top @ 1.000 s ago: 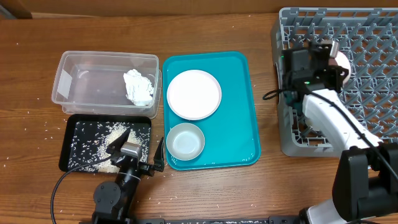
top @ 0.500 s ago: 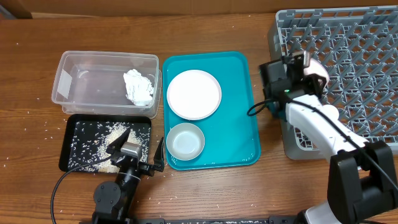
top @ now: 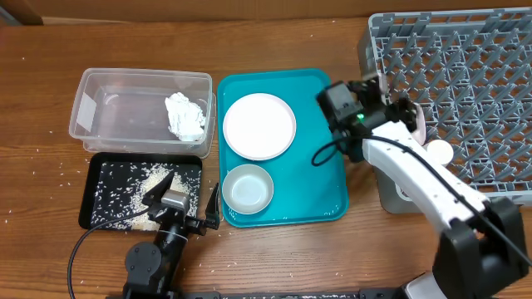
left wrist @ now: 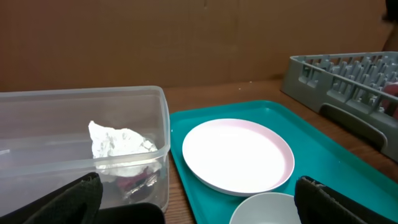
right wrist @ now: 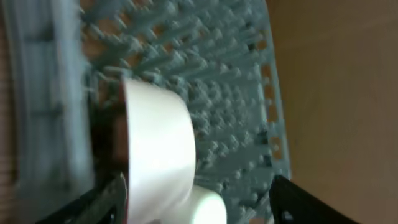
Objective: Sort waste into correct bins and load items into the dishwasher
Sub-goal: 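Reach the right gripper to the grey bowl and grasp its rim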
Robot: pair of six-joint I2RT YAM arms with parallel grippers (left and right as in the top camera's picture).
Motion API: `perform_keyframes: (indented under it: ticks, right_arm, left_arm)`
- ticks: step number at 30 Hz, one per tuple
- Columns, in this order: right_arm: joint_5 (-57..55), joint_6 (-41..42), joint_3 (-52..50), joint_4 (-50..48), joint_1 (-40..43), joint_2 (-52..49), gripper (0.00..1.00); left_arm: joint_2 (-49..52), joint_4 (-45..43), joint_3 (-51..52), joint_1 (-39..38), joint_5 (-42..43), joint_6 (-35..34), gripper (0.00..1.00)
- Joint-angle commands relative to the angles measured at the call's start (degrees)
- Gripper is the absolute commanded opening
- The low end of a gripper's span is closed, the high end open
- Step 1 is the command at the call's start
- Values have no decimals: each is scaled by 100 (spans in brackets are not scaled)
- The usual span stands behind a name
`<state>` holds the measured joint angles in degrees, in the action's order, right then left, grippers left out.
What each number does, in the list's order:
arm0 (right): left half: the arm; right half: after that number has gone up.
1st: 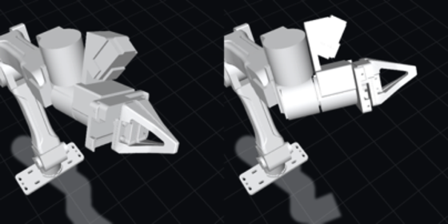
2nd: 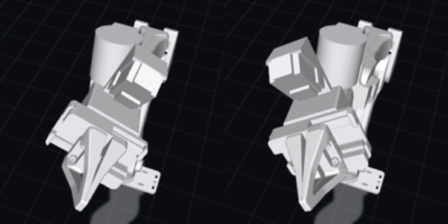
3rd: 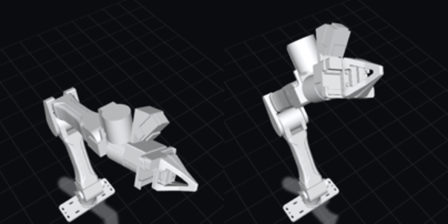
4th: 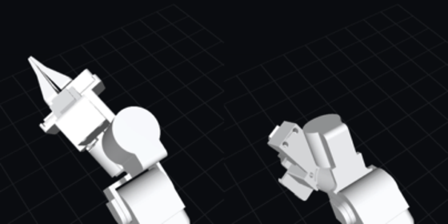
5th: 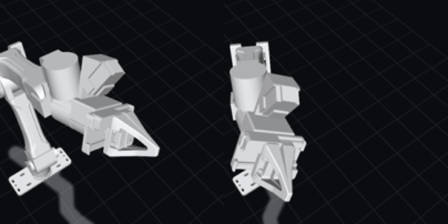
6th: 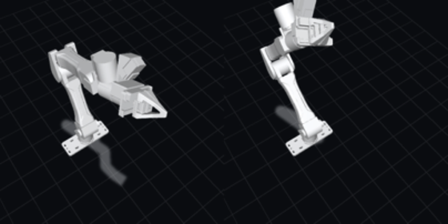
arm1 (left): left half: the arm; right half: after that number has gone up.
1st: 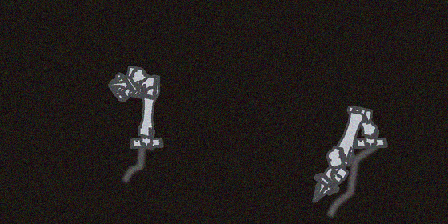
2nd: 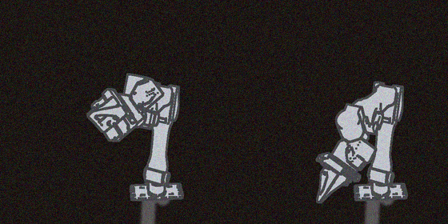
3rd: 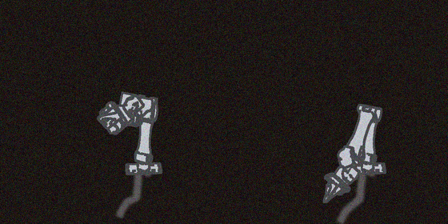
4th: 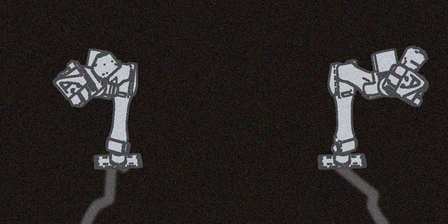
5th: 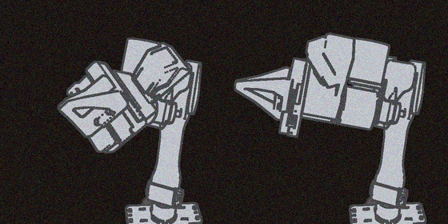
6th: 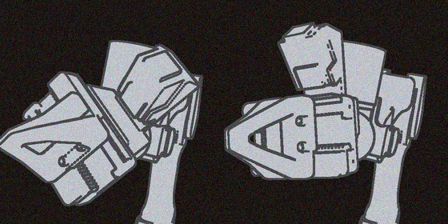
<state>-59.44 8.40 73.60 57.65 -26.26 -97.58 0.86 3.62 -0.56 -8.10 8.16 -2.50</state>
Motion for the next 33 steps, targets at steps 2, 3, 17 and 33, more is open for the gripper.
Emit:
perform_keyframes:
  ticks: [2,3,17,33]
  right_arm:
    - [3810,365,1062,380,-647,422,72]
    - [5171,367,1025,284,-793,413,70]
    - [7637,1491,-203,-1091,-1770,-654,55]
    - [6725,2492,-245,-1178,-1779,-901,28]
  left_arm:
    - [-55,11,28,59,-24,125,100]
    - [-55,11,28,59,-24,125,100]
    - [-55,11,28,59,-24,125,100]
    - [-55,11,28,59,-24,125,100]
